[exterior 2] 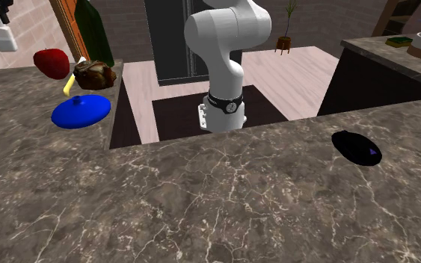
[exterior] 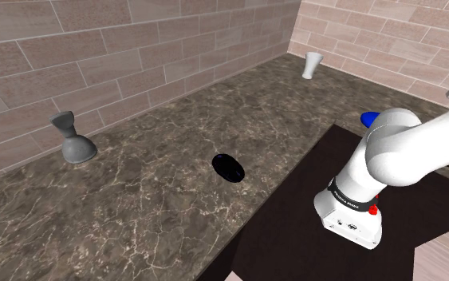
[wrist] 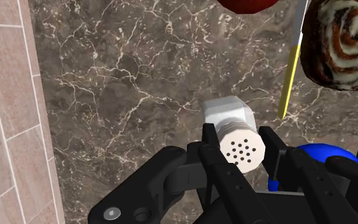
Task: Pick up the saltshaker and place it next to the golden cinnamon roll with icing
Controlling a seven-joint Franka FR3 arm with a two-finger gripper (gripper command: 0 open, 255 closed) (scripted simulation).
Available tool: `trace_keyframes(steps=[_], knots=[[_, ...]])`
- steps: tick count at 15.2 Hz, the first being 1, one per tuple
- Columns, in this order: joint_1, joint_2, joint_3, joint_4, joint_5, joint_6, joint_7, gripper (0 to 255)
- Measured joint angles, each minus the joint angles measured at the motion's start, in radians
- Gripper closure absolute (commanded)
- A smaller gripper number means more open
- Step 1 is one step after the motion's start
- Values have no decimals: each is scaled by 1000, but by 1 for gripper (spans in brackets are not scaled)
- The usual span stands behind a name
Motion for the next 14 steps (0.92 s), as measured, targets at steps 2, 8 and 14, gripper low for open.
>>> trace_keyframes(steps=[2, 8, 14], knots=[[2, -9, -14, -18, -12, 21, 5, 255], [-2, -32, -43, -75, -41, 80, 23, 255], [-7, -53, -74, -134, -74, 139, 44, 255]])
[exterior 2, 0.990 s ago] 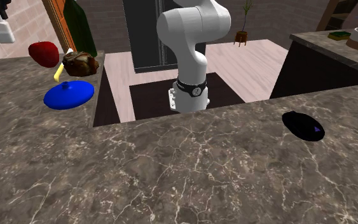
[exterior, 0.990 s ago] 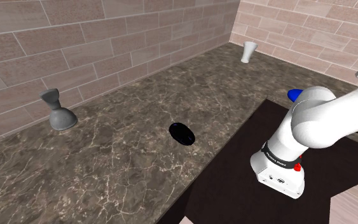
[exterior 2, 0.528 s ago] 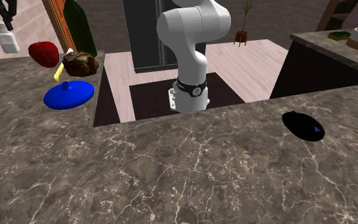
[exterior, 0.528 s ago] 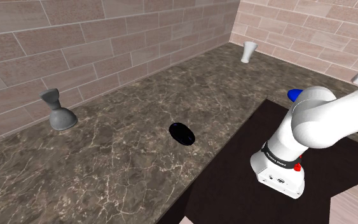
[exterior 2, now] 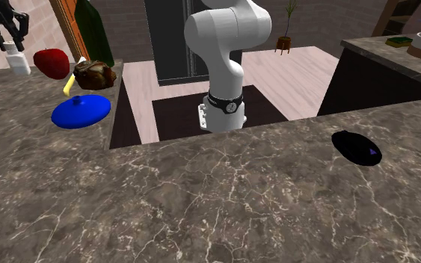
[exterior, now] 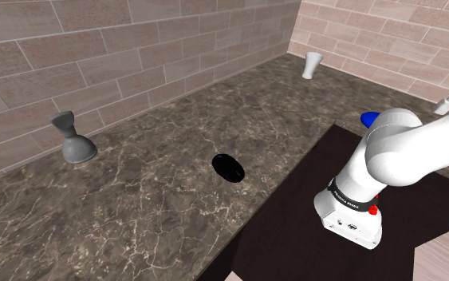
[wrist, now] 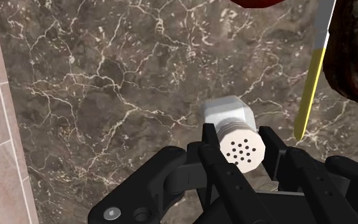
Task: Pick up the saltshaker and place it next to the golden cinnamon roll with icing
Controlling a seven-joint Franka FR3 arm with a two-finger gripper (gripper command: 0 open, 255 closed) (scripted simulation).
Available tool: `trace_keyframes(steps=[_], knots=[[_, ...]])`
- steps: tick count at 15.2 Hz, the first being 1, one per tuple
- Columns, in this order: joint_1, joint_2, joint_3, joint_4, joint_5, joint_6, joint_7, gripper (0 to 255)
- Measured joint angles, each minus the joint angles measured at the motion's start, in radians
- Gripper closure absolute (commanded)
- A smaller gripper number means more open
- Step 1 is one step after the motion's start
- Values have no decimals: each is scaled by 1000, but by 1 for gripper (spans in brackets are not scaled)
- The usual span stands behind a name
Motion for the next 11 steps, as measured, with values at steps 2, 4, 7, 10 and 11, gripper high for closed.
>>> trace_keyframes(steps=[2, 4, 7, 10, 11], knots=[[0, -7, -12, -18, -11, 19, 7, 255], [0, -14, -23, -33, -22, 37, 13, 255], [7, -27, -48, -52, -42, 65, 22, 255], [14, -37, -70, -74, -61, 94, 36, 255], [17, -41, -78, -79, -68, 102, 39, 255]])
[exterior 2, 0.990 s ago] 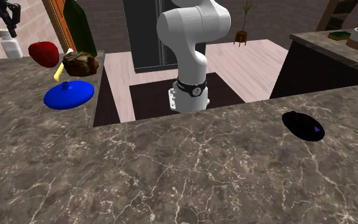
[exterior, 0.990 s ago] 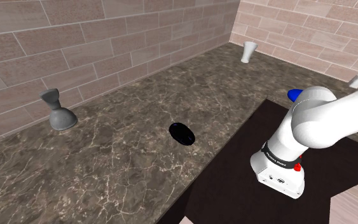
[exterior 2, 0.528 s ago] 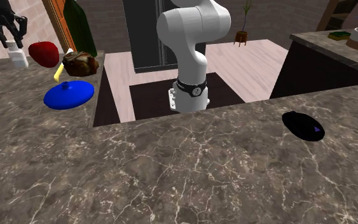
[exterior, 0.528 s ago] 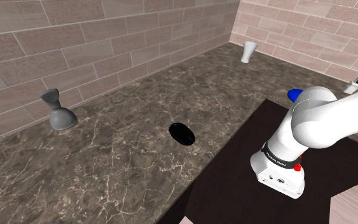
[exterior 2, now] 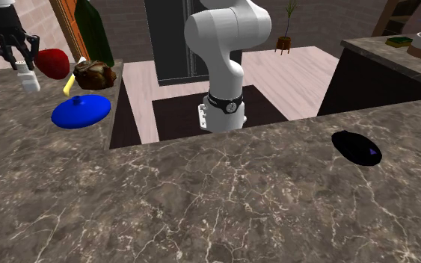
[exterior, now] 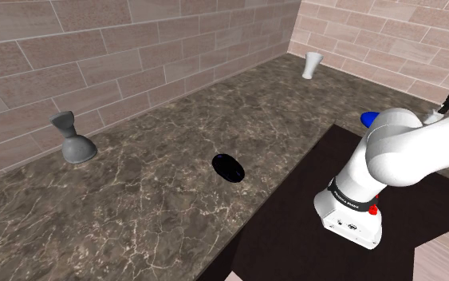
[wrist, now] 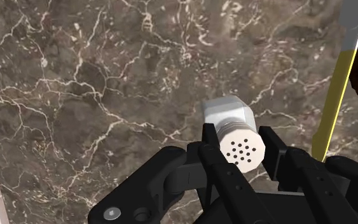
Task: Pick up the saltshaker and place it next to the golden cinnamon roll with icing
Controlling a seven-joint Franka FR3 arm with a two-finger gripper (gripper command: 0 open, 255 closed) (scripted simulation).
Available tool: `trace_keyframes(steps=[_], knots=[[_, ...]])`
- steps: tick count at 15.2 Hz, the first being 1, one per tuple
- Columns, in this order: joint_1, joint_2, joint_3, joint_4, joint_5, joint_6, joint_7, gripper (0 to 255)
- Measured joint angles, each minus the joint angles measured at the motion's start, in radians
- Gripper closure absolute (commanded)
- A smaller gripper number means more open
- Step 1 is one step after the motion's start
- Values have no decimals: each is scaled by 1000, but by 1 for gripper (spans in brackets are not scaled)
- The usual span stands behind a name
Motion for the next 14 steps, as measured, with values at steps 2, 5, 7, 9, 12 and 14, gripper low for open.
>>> trace_keyframes(steps=[2, 5, 7, 9, 12, 14], knots=[[10, -9, -20, -7, -14, 17, 7, 255], [10, -14, -28, -16, -22, 28, 10, 255], [9, -14, -28, -17, -22, 29, 10, 255], [9, -14, -28, -17, -23, 29, 10, 255], [9, -14, -28, -17, -23, 29, 10, 0], [9, -14, -28, -17, -23, 29, 10, 0]])
